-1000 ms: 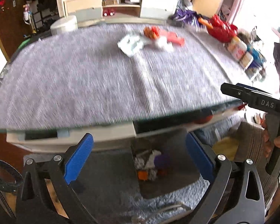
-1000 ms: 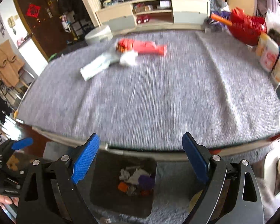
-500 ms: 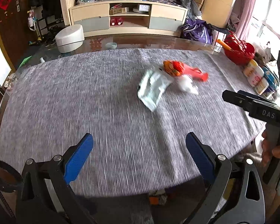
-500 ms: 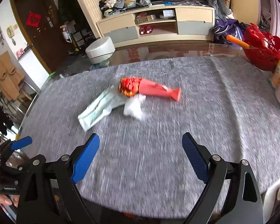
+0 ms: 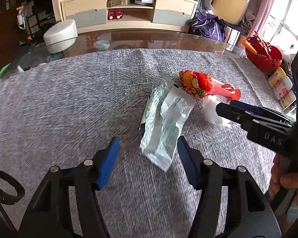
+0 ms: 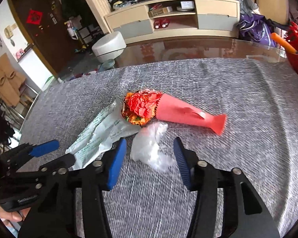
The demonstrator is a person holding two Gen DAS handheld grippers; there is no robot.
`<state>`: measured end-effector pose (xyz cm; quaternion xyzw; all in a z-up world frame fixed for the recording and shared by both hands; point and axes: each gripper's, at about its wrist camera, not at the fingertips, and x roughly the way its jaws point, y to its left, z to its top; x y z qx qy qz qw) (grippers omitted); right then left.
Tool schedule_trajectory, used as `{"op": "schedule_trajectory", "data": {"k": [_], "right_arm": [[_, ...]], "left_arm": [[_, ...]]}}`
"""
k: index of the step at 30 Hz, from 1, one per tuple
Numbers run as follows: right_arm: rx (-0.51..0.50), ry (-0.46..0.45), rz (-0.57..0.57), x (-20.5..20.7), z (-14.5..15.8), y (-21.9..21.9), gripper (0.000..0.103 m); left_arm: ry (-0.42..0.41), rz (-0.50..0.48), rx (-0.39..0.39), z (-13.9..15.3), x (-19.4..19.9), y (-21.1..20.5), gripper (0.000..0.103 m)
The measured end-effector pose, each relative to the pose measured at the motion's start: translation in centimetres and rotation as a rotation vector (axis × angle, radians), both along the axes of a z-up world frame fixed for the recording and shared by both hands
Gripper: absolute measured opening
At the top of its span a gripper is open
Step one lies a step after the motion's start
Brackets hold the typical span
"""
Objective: Collect trash
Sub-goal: 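Grasp the white-green packet with the left tool while the right tool grasps the clear bag, then lower both tools to the bin and open them to drop packet and bag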
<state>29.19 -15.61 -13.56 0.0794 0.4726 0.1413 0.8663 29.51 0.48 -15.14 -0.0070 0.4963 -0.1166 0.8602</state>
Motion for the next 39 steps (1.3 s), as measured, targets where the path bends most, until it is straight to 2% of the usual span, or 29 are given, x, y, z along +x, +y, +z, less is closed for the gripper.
{"op": "schedule_trajectory", "data": {"k": [5, 7, 9, 12, 13, 16, 24, 32, 35, 39], "right_arm": [[0.019, 0.017, 0.02, 0.4, -1.0, 0.5, 0.047], [0.019, 0.026, 0.023, 0.5, -1.4, 0.5, 0.045], [0.018, 0.033, 0.028, 0.5, -1.6, 0.5, 0.03], [0.014, 0.027, 0.025, 0.2, -1.6, 0.3, 0.025], [0.011, 0.025, 0.026, 0.2, -1.5, 0.3, 0.024], [-0.005, 0.014, 0.036, -0.6, -0.8, 0.4, 0.022], [-0.002, -0.05, 0.046, -4.3, 2.9, 0.2, 0.021], [-0.003, -0.136, 0.04, -9.7, 8.1, -0.5, 0.021], [-0.006, -0.166, 0.04, -12.7, 9.6, -0.9, 0.021], [-0.014, -0.182, 0.044, -16.1, 10.3, -1.4, 0.021]], "left_arm": [[0.037, -0.018, -0.031, -1.3, 1.1, -0.5, 0.044], [0.048, -0.026, -0.044, -1.7, 1.2, -0.8, 0.036], [0.053, -0.035, -0.042, -2.1, 1.2, -1.1, 0.029], [0.047, -0.039, -0.038, -2.4, 1.0, -1.5, 0.023], [0.04, -0.036, -0.036, -2.4, 0.9, -1.6, 0.017], [0.029, -0.038, -0.041, -1.9, 0.2, -1.4, 0.013], [-0.044, -0.018, -0.01, 1.7, -3.8, -0.5, 0.01], [-0.178, 0.001, 0.009, 8.1, -11.3, 0.4, 0.01], [-0.212, -0.001, 0.013, 9.7, -14.6, 0.2, 0.01], [-0.23, -0.01, 0.028, 10.6, -18.8, -0.4, 0.01]]}}
